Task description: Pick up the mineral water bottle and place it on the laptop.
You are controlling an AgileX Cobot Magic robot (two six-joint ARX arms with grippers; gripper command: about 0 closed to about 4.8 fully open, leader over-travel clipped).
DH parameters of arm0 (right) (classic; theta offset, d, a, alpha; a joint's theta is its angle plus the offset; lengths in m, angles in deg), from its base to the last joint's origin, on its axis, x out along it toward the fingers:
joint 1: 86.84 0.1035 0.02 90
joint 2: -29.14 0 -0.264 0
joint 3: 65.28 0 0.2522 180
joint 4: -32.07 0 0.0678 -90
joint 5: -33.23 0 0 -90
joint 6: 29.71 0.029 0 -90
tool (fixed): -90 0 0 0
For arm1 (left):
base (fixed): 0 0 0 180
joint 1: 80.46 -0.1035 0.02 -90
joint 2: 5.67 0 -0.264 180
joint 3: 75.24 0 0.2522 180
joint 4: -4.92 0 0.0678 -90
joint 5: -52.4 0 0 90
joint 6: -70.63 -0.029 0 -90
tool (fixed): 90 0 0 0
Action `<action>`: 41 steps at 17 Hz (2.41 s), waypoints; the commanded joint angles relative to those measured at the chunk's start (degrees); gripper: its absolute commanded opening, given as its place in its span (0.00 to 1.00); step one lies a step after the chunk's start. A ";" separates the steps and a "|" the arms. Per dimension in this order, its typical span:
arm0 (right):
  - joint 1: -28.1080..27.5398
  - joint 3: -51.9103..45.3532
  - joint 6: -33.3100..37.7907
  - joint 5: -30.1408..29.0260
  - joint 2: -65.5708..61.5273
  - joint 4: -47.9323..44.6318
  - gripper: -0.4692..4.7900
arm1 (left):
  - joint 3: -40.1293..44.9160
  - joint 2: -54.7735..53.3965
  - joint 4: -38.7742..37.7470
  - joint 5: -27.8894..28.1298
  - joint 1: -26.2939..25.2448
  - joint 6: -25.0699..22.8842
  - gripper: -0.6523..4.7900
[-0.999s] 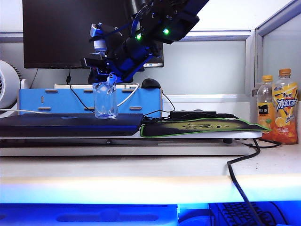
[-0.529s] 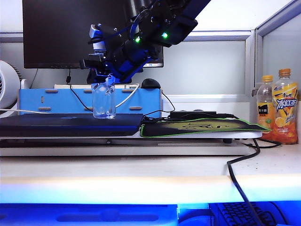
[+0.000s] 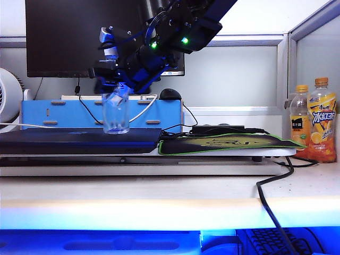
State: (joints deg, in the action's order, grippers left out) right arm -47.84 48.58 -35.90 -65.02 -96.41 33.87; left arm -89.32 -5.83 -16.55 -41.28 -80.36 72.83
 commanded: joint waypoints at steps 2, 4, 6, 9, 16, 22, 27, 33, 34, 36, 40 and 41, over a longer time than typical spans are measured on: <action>0.11 0.39 -0.07 1.81 0.24 -2.91 0.87 | -0.09 0.11 0.46 -0.20 -0.02 -0.04 0.12; 0.11 0.42 -0.07 1.97 0.42 -3.43 0.88 | -0.09 0.11 0.46 -0.20 -0.02 -0.04 0.12; 0.11 0.44 -0.07 2.23 0.48 -3.96 0.92 | -0.09 0.11 0.46 -0.20 -0.02 -0.04 0.12; 0.11 0.44 -0.09 2.23 1.29 -4.94 0.93 | -0.09 0.11 0.46 -0.17 -0.02 -0.04 0.12; -0.07 0.44 -3.28 5.22 10.12 1.57 0.93 | -0.09 0.11 0.46 -0.17 -0.02 -0.04 0.12; -0.44 0.44 -6.69 10.29 21.92 13.46 0.93 | -0.09 0.11 0.46 -0.17 -0.02 -0.04 0.12; -0.46 0.44 -7.82 17.27 36.35 24.24 0.93 | -0.09 0.11 0.46 -0.17 -0.02 -0.04 0.12; -0.44 0.42 -7.74 17.77 54.84 41.07 0.93 | -0.09 0.11 0.46 -0.17 -0.02 -0.04 0.12; -0.44 0.42 -7.74 17.79 58.42 45.31 0.93 | -0.09 0.11 0.46 -0.17 -0.02 -0.04 0.12; -0.44 0.42 -7.41 17.79 65.07 52.61 0.93 | -0.09 0.11 0.46 -0.17 -0.02 -0.04 0.12; -0.46 0.37 -6.84 20.06 74.90 59.91 0.93 | -0.09 0.11 0.46 -0.17 -0.02 -0.04 0.12; -0.46 0.37 -6.58 21.00 77.37 62.23 0.93 | -0.09 0.11 0.46 -0.20 -0.02 -0.04 0.12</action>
State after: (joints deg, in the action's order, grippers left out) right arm -48.30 48.80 -43.14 -45.43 -20.62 94.08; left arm -89.32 -5.83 -16.55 -41.28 -80.36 72.83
